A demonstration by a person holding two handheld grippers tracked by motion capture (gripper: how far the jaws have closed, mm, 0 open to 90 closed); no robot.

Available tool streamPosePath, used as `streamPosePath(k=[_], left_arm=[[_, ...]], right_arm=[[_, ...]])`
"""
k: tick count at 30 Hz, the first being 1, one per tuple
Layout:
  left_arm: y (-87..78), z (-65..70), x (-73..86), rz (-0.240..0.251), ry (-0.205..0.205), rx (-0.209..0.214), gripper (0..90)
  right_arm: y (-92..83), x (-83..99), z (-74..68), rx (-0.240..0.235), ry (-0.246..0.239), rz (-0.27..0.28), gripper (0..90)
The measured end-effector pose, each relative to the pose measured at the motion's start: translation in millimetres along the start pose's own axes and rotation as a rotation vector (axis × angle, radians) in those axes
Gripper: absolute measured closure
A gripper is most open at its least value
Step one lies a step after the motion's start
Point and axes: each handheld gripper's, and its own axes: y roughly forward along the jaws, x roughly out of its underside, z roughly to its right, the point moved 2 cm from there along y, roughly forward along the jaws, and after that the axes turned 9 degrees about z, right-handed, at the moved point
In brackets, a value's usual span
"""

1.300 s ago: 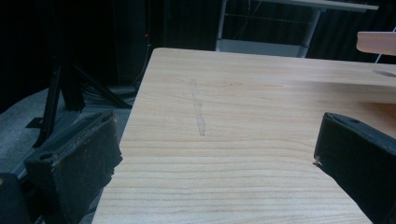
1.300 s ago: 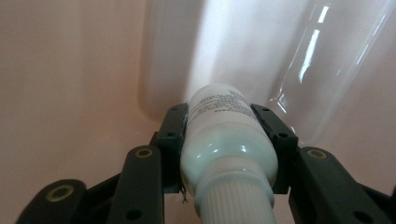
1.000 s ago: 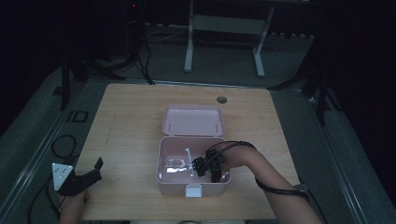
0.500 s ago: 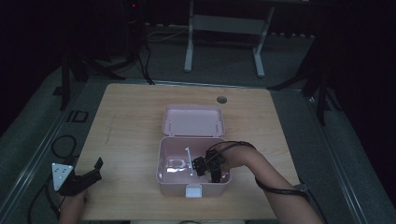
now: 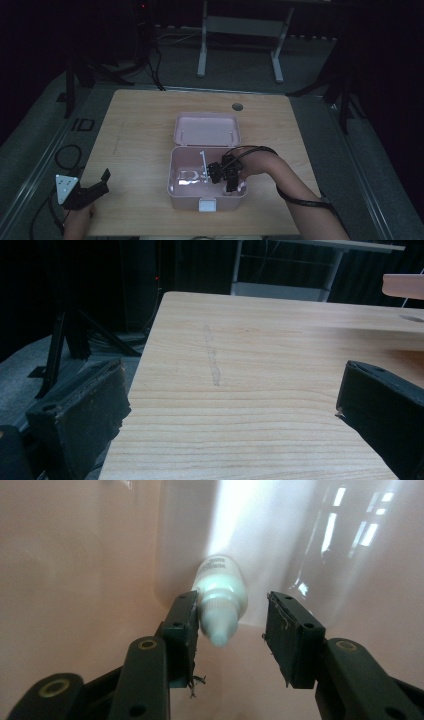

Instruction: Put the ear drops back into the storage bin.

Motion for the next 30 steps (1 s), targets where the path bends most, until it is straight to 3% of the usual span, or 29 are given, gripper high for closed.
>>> streamPosePath(k=[16, 23, 30], left_arm=[[0.1, 0.1, 0.0, 0.001, 0.000, -0.002, 0.5], [-0.1, 0.0, 0.0, 0.000, 0.000, -0.002, 0.5], [0.0, 0.1, 0.0, 0.002, 0.000, -0.003, 0.5]], right_arm=[[-62.1, 12.2, -3.5, 0.125, 0.025, 0.093, 46.3], [-87.5, 28.3, -6.2, 0.178, 0.069, 0.141, 44.9], [-94.1, 49.2, -2.5, 0.211, 0.130, 0.162, 39.1]])
